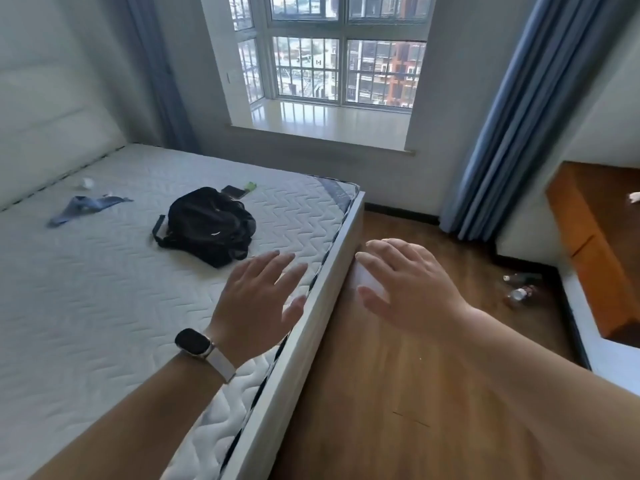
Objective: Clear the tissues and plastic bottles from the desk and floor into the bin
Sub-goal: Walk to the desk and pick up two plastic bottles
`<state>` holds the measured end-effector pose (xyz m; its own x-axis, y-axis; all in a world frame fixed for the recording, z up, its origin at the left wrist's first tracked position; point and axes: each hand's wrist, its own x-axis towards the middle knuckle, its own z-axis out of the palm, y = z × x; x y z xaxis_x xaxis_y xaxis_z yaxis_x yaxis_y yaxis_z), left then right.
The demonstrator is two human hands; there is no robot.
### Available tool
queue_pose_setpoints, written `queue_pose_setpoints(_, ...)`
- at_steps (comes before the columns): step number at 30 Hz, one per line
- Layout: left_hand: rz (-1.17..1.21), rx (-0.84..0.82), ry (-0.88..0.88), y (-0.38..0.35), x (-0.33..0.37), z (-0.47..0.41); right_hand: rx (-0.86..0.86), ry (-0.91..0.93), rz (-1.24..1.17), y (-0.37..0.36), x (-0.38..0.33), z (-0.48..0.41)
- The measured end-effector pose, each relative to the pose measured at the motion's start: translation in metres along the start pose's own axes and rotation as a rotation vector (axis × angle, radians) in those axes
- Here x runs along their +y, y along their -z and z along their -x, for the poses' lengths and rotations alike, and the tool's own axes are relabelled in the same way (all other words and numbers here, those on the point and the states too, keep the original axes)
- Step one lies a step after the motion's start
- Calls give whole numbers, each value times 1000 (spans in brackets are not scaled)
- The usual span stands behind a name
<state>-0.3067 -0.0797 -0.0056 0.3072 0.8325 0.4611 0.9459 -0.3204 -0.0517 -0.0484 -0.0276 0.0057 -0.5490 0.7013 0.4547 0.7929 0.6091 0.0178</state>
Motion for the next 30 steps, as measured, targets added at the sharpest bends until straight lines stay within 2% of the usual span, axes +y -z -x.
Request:
queue_pose_setpoints(3,31,-4,-41,-19,-29,-31,23,-60,38,-11,3,-23)
queue_pose_setpoints(11,131,-9,-183,-66,-59,-102,-84,-303,147,-28,23,-36)
queue_pose_setpoints(22,236,-53,-331,-114,-7,-176,-74,-490,179,-27,90,-15)
queue_pose_setpoints(30,201,-127,-412,-151,58,-271,-52,-575,162,-40,204,-4)
